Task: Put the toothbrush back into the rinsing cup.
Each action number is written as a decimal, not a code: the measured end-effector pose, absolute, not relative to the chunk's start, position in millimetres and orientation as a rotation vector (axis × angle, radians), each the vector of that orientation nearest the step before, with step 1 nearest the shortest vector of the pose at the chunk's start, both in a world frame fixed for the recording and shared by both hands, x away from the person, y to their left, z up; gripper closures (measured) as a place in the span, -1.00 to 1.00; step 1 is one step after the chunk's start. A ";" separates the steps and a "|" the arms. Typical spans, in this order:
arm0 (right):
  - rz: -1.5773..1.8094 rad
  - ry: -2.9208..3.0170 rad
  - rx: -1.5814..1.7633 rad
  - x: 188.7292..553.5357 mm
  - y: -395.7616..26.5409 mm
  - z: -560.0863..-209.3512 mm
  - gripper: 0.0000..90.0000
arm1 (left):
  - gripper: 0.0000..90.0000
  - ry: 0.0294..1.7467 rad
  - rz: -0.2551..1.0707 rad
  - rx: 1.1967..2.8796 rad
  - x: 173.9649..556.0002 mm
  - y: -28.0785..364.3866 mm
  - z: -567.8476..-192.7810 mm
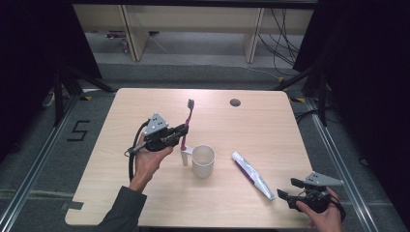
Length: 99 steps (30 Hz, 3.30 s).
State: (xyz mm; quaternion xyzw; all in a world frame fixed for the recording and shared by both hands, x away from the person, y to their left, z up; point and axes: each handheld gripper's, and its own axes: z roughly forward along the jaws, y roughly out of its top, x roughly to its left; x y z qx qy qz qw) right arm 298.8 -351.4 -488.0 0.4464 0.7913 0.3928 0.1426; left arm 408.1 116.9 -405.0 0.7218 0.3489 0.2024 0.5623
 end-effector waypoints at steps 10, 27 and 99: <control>1.131 2.281 1.282 298.8 -351.2 -488.0 -0.42 | 0.85 0.814 0.468 1.712 406.0 114.0 -413.9; 1.136 2.277 1.283 298.7 -350.3 -488.9 -0.42 | 0.84 0.808 0.456 1.731 397.6 118.6 -421.8; 1.128 2.283 1.241 300.0 -350.7 -488.8 -0.42 | -0.25 0.905 0.393 1.821 359.3 152.1 -426.7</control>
